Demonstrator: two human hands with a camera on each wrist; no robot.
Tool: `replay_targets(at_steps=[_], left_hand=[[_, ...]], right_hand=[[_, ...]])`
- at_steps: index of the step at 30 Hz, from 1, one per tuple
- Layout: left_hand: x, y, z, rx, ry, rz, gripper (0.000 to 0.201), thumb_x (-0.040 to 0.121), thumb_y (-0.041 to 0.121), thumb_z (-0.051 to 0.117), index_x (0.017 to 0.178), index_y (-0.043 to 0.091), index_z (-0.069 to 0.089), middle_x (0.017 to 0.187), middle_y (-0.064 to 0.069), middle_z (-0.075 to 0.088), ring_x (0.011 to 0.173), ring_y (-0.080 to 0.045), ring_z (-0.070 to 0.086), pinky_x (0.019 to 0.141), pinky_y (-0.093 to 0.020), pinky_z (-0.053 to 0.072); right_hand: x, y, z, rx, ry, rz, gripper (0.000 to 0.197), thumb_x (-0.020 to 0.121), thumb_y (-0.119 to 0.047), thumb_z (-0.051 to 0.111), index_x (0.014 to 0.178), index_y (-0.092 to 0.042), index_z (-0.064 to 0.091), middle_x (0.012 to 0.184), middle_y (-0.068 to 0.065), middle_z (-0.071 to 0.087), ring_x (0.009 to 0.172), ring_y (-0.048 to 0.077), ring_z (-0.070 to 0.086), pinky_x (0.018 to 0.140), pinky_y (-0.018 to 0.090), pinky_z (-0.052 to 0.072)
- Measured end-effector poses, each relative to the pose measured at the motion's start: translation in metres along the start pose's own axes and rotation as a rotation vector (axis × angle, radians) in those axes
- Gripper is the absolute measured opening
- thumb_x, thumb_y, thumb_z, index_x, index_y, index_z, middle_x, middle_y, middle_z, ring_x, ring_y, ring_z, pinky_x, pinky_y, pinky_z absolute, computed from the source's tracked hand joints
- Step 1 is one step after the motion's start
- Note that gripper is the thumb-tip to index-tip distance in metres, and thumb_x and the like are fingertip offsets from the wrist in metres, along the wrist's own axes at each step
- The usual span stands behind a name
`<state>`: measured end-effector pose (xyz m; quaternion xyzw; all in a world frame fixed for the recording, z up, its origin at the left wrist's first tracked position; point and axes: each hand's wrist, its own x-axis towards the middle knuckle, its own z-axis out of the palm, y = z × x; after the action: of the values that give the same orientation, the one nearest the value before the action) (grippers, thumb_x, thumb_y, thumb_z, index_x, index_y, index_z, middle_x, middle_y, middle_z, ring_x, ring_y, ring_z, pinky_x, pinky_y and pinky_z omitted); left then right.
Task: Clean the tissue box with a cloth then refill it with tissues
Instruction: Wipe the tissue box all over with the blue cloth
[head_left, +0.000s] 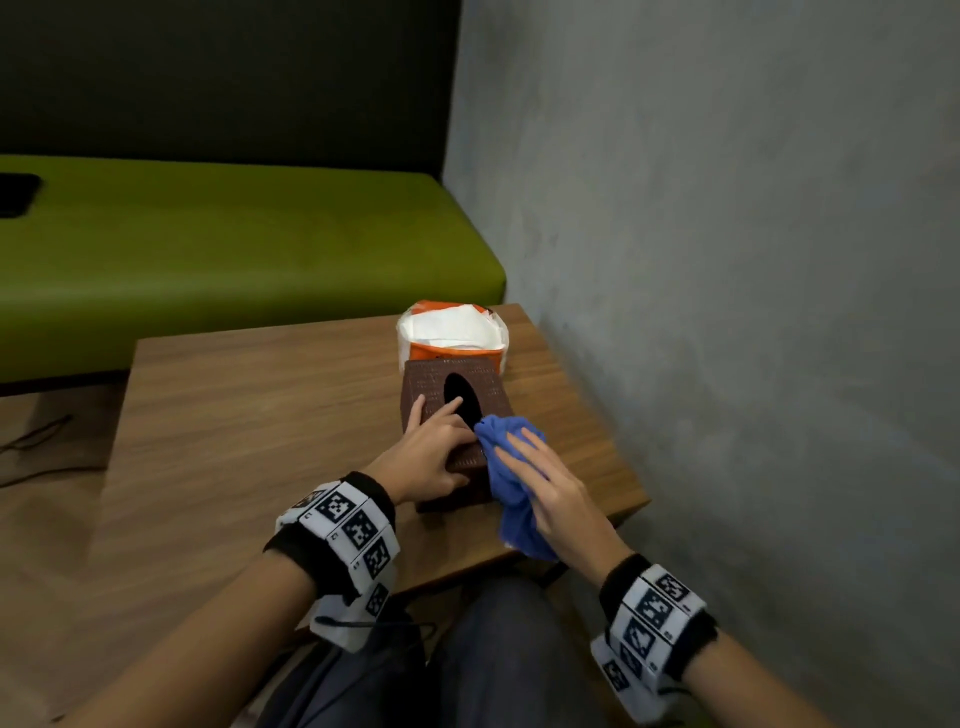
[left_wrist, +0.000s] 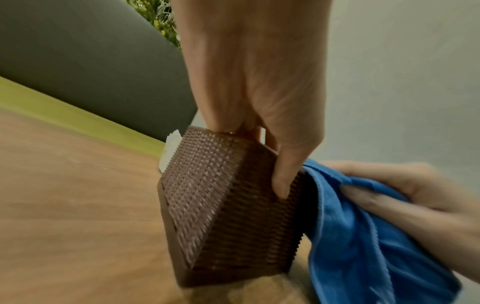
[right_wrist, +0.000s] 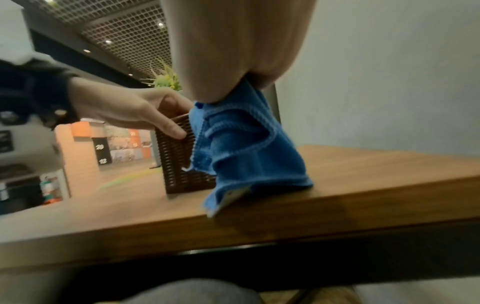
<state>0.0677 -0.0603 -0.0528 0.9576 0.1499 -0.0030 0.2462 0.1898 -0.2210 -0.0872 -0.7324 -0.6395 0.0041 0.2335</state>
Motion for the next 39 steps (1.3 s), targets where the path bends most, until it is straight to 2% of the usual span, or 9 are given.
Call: replay_targets(at_steps=[6, 9, 11, 15, 22, 27, 31, 35, 39], left_hand=[[0.002, 0.004, 0.013, -0.101, 0.113, -0.014, 0.043, 0.082, 0.020, 0.062, 0.122, 0.009, 0.053, 0.136, -0.006, 0.048, 0.146, -0.016, 0.010, 0.115, -0.047, -0.013], [0.002, -0.006, -0.006, -0.377, 0.280, -0.080, 0.048, 0.080, 0.028, 0.060, 0.121, 0.004, 0.052, 0.138, -0.012, 0.047, 0.139, -0.021, 0.029, 0.117, -0.049, 0.010], [0.002, -0.013, -0.022, -0.825, 0.342, -0.088, 0.037, 0.084, 0.022, 0.060, 0.116, 0.005, 0.055, 0.127, -0.014, 0.056, 0.116, -0.020, 0.053, 0.102, -0.032, 0.043], [0.000, -0.008, -0.024, -1.369, 0.251, -0.166, 0.021, 0.095, 0.016, 0.042, 0.095, 0.014, 0.063, 0.087, 0.005, 0.074, 0.081, -0.008, 0.066, 0.071, -0.021, 0.055], [0.004, -0.013, -0.002, -1.548, 0.124, -0.325, 0.033, 0.098, 0.027, 0.032, 0.105, 0.012, 0.060, 0.086, 0.002, 0.076, 0.079, -0.010, 0.072, 0.068, -0.028, 0.059], [0.013, -0.027, -0.017, -1.124, 0.198, -0.393, 0.079, 0.072, 0.056, 0.059, 0.140, 0.025, 0.032, 0.139, -0.001, 0.050, 0.122, -0.022, 0.052, 0.105, -0.048, 0.041], [0.006, -0.021, -0.028, -1.100, 0.063, -0.281, 0.075, 0.068, 0.058, 0.067, 0.133, 0.030, 0.044, 0.128, 0.014, 0.057, 0.113, -0.003, 0.057, 0.097, -0.025, 0.045], [0.001, -0.028, -0.018, -1.238, 0.073, -0.342, 0.035, 0.086, 0.022, 0.054, 0.120, 0.014, 0.053, 0.100, 0.001, 0.066, 0.071, 0.000, 0.067, 0.056, -0.013, 0.051], [0.000, -0.025, 0.001, -1.356, 0.140, -0.364, 0.038, 0.085, 0.016, 0.056, 0.118, 0.030, 0.045, 0.110, 0.003, 0.061, 0.093, -0.012, 0.062, 0.072, -0.022, 0.051]], right_hand=[[0.047, -0.015, -0.007, 0.321, 0.303, 0.356, 0.038, 0.085, 0.011, 0.039, 0.116, 0.004, 0.060, 0.128, 0.018, 0.057, 0.123, 0.027, 0.050, 0.106, 0.023, 0.034], [0.037, -0.039, -0.007, 0.286, 0.511, 0.217, 0.040, 0.089, -0.001, 0.034, 0.121, 0.000, 0.058, 0.132, 0.011, 0.051, 0.127, 0.018, 0.042, 0.110, 0.018, 0.029], [0.026, -0.042, -0.011, 0.234, 0.617, 0.115, 0.042, 0.088, 0.000, 0.031, 0.122, 0.003, 0.055, 0.134, 0.013, 0.048, 0.129, 0.022, 0.040, 0.113, 0.022, 0.026], [0.038, -0.030, -0.020, 0.313, 0.744, 0.216, 0.041, 0.087, 0.003, 0.038, 0.126, 0.003, 0.050, 0.136, 0.012, 0.045, 0.128, 0.020, 0.041, 0.107, 0.029, 0.036], [0.050, -0.039, -0.022, 0.368, 0.523, 0.240, 0.046, 0.085, 0.005, 0.037, 0.131, 0.003, 0.047, 0.135, 0.000, 0.039, 0.130, 0.010, 0.033, 0.105, -0.001, 0.020], [0.059, -0.046, -0.020, 0.406, 0.500, 0.278, 0.047, 0.084, 0.010, 0.038, 0.129, 0.004, 0.048, 0.132, -0.002, 0.039, 0.124, -0.003, 0.031, 0.100, -0.006, 0.019], [0.062, -0.059, -0.013, 0.366, 0.344, 0.299, 0.049, 0.088, 0.013, 0.040, 0.134, -0.003, 0.044, 0.140, 0.001, 0.041, 0.128, -0.003, 0.027, 0.099, -0.009, 0.013], [0.058, -0.055, -0.012, 0.205, 0.082, 0.378, 0.042, 0.099, -0.014, 0.039, 0.140, -0.012, 0.037, 0.152, 0.005, 0.028, 0.141, 0.012, 0.021, 0.113, 0.016, 0.017], [0.064, -0.042, -0.013, -0.012, -0.028, 0.580, 0.052, 0.099, -0.033, 0.037, 0.143, -0.009, 0.028, 0.155, 0.014, 0.020, 0.144, 0.026, 0.014, 0.119, 0.038, 0.014]])
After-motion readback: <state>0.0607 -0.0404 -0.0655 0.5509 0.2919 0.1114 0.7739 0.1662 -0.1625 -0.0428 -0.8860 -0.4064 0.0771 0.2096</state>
